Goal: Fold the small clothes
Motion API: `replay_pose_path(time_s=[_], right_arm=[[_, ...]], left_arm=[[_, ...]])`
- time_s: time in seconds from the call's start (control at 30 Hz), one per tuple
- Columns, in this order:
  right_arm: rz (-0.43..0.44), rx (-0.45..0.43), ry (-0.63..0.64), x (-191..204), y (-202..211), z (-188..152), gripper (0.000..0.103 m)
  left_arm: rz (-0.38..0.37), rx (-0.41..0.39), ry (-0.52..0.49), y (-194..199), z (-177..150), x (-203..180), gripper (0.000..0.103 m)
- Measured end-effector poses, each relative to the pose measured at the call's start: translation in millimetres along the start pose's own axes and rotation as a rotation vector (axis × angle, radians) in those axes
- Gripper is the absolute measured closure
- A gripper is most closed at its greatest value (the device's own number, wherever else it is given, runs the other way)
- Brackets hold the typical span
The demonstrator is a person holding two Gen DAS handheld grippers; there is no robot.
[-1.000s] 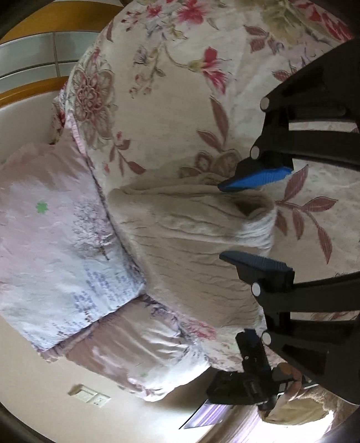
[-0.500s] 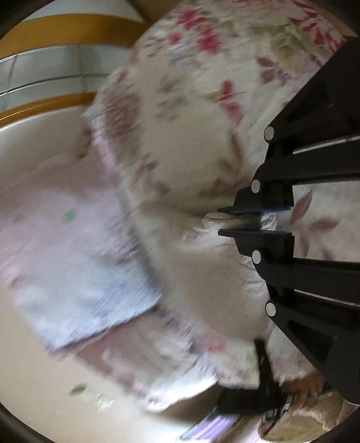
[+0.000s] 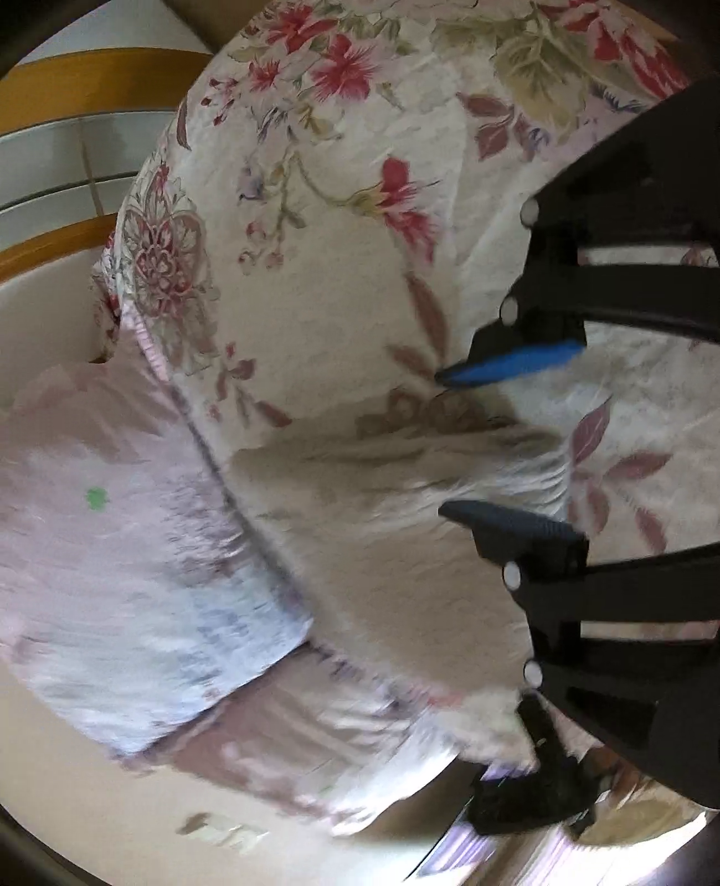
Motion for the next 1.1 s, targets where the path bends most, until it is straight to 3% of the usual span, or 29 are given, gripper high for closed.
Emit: replay_pose_path(time_s=[0.1,0.3,0.33,0.37,0.47,0.57,0.7,0.9,0.97,1.1], right_arm=[[0.067,-0.006,-0.031,5.5,0.2,16.2,0.054],[0.092,0.046,-0.043,17.8,-29.0,42.7,0.054],[0.082,0.061,-0.032,20.9,-36.6,45.1,0.063],[0.07,0.069,-0.016,23.9,-41.3,46.1,0.087],[0.016,-0.003,0.061,38.4,-33.5,52.2,0.092],[-0.053,-0.116,0.093,41.4,-11.2,60.7,0.093],[-0.191,-0.02,0.026,9.5,-42.4,55.4,0.093],[-0.188,-0.01,0.005,4.4,-48.3,49.9,0.091],[-0.173,-0.023,0.001,7.0,-38.8,49.4,0.083],[-0.161,-0.103,0.032,21.6,-18.7,47.6,0.076]], left_arm=[[0.038,-0.035,-0.003,7.4,10.4,0.5,0.029],[0.144,-0.047,0.001,1.2,33.8,3.1,0.022],[0.156,-0.048,0.001,-1.3,36.3,2.5,0.022],[0.175,-0.045,0.005,-4.5,39.9,3.1,0.022],[0.179,-0.04,0.015,-8.0,43.6,4.2,0.022],[0.186,-0.04,0.017,-12.9,48.2,3.2,0.022],[0.201,-0.039,0.009,-18.8,52.6,-0.8,0.022],[0.23,-0.033,-0.002,-23.1,51.5,-0.5,0.022],[0.243,-0.039,-0.006,-22.0,51.7,-0.1,0.02],[0.278,-0.049,-0.021,-21.4,52.3,-1.1,0.019]])
Point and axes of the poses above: each gripper's, at about its wrist camera, not at the fingertips, and y roughly against the way its jaws point, x to its left, z to its top, the point moved 8 cm from there along -y, roughly the way its jaws point, and after that the axes turned 15 degrees about x, right-handed, at the moved point
